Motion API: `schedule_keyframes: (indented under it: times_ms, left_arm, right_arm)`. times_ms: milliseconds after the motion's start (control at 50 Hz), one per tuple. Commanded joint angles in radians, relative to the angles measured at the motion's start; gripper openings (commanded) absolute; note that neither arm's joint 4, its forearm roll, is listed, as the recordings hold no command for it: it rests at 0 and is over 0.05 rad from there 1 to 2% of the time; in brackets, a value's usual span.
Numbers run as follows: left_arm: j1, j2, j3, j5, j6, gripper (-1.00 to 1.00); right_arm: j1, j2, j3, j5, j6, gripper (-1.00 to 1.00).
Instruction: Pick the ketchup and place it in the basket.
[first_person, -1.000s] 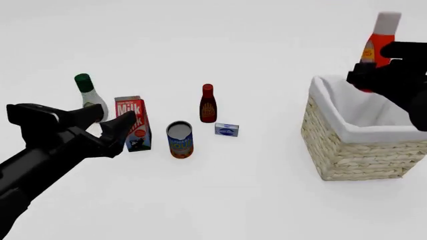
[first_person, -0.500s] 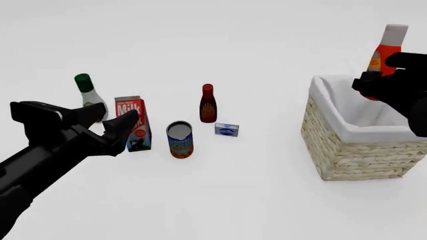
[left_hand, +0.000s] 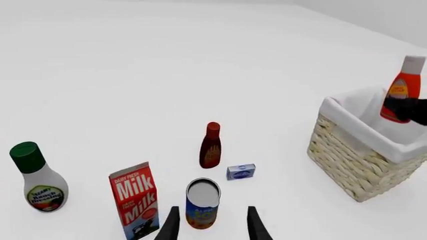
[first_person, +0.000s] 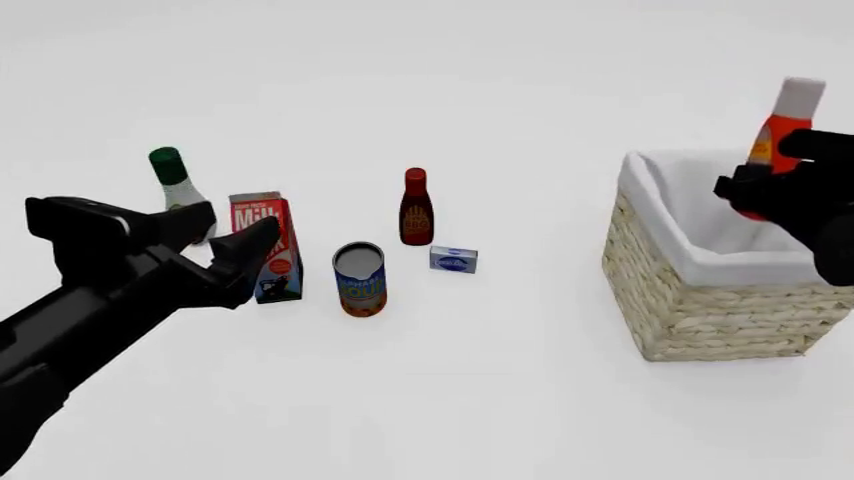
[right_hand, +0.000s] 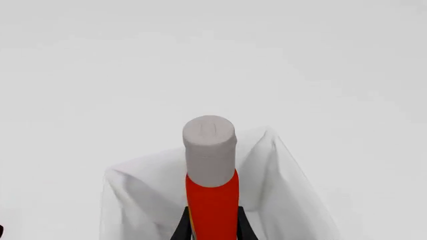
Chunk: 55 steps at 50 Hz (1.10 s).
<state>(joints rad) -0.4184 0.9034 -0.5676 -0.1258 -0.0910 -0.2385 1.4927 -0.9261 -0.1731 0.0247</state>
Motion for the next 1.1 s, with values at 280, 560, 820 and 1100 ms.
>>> schedule_keyframes:
  times_ms: [280, 560, 820, 1100]
  left_arm:
    - [0.004, -0.013, 0.007, 0.005, -0.009, 1.0]
    - [0.005, -0.006, 0.013, -0.006, -0.016, 1.0]
    - [0.008, -0.014, 0.013, 0.0, -0.024, 1.0]
    - [0.007, -0.02, 0.01, 0.004, -0.029, 1.0]
  right_arm:
    - [-0.037, 0.074, 0.017, -0.058, 0.026, -1.0]
    - [-0.038, 0.123, -0.001, -0.067, 0.04, -1.0]
    - [-0.035, 0.158, 0.009, -0.085, 0.046, -1.0]
    - [-0.04, 0.182, -0.014, -0.067, 0.036, 1.0]
